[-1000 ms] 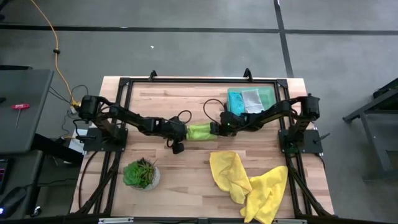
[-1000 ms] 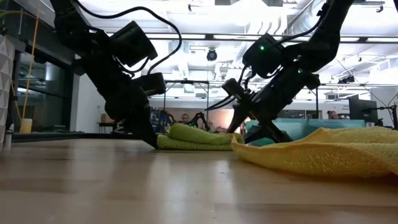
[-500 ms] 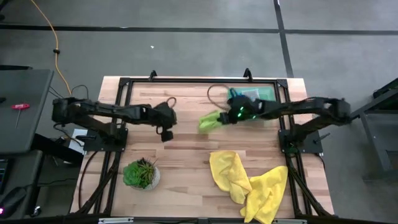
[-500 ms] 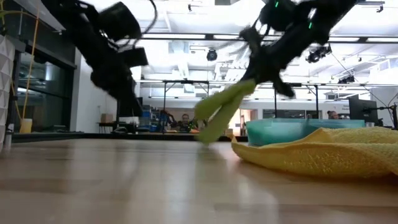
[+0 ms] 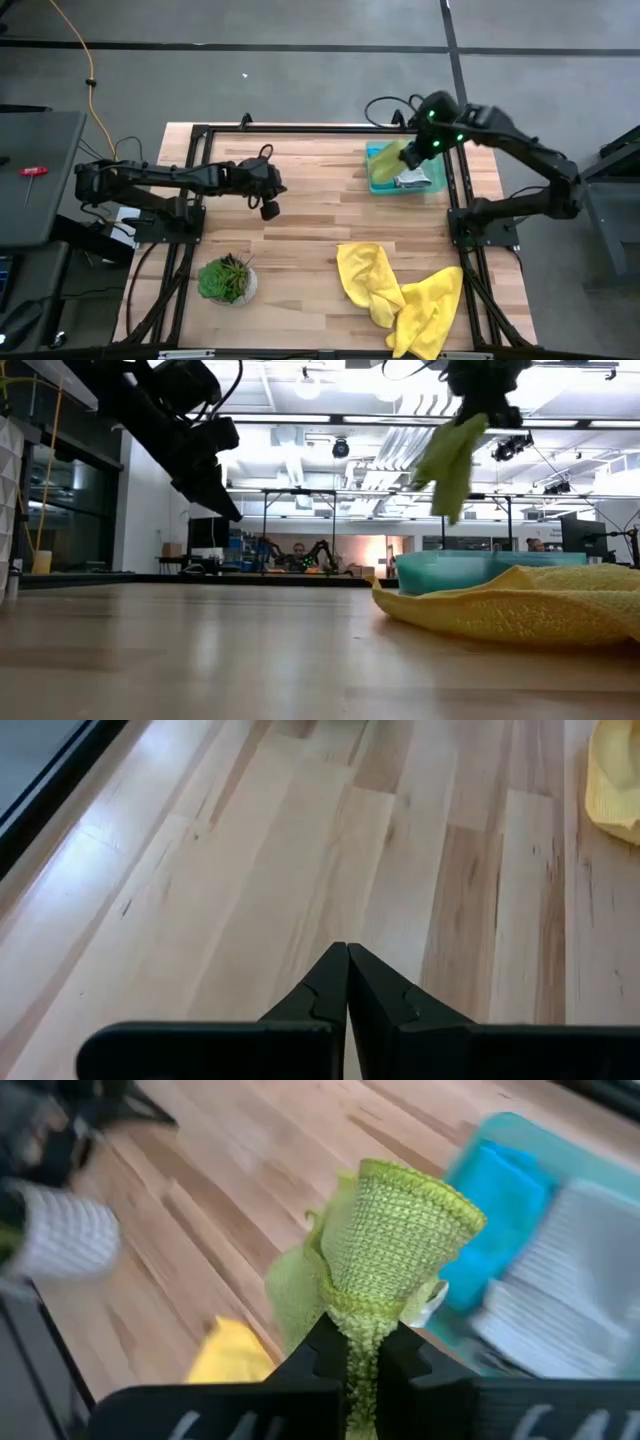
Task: Fold microfiber towels
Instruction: Put the green towel into the green bin
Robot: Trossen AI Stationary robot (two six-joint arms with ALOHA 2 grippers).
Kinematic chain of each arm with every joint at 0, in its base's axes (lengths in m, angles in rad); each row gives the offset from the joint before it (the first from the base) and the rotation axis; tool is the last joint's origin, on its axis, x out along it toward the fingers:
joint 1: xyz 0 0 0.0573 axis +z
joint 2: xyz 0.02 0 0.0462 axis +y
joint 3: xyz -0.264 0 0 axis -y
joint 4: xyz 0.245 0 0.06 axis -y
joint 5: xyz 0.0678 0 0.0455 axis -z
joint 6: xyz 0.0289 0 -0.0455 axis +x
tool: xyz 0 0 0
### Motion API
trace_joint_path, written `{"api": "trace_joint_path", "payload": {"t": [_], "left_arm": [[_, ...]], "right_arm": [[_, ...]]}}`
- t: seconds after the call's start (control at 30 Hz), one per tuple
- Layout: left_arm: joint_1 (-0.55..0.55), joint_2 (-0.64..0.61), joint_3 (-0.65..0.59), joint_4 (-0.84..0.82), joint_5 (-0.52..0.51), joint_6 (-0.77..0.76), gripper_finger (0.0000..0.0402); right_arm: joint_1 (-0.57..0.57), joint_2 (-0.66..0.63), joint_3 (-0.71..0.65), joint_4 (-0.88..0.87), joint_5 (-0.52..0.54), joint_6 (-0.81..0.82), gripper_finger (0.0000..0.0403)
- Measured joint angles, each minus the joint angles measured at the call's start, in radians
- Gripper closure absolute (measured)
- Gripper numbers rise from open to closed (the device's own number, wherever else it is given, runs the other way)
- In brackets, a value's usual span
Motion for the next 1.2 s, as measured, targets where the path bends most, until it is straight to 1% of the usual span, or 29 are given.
{"api": "trace_joint_path", "payload": {"t": [0.13,0.33,0.4,0.5,0.6,0.77,0.83,0.97,1.13,1.2], "left_arm": [[0.000,0.014,0.000,0.001,0.000,-0.015,0.0401],[0.000,0.017,0.000,0.001,0.000,-0.024,0.0401],[0.000,0.017,0.000,0.001,0.000,-0.040,0.0401],[0.000,0.017,0.000,-0.001,0.003,-0.065,0.0401],[0.000,0.017,0.000,-0.001,0.008,-0.086,0.0401],[0.000,0.017,0.000,-0.002,0.007,-0.096,0.0401],[0.000,0.017,0.000,-0.002,0.007,-0.095,0.0401],[0.000,0.017,0.000,-0.002,-0.009,-0.098,0.0401],[0.000,0.017,0.000,-0.002,-0.021,-0.122,0.0401],[0.000,0.017,0.001,-0.002,-0.020,-0.122,0.0401]], "right_arm": [[-0.084,0.034,0.115,-0.185,-0.016,-0.204,0.0402],[-0.151,0.099,0.182,-0.296,0.003,-0.521,0.0402],[-0.159,0.128,0.195,-0.335,0.056,-0.634,0.0403],[-0.161,0.173,0.209,-0.395,0.207,-0.753,0.0403],[-0.163,0.198,0.207,-0.390,0.339,-0.813,0.0403],[-0.166,0.222,0.207,-0.391,0.519,-0.907,0.0403],[-0.166,0.221,0.207,-0.391,0.571,-0.941,0.0403],[-0.143,0.214,0.207,-0.392,0.576,-0.989,0.0403],[-0.055,0.177,0.207,-0.391,0.573,-1.045,0.0403],[-0.013,0.149,0.207,-0.391,0.533,-1.023,0.0403]]}}
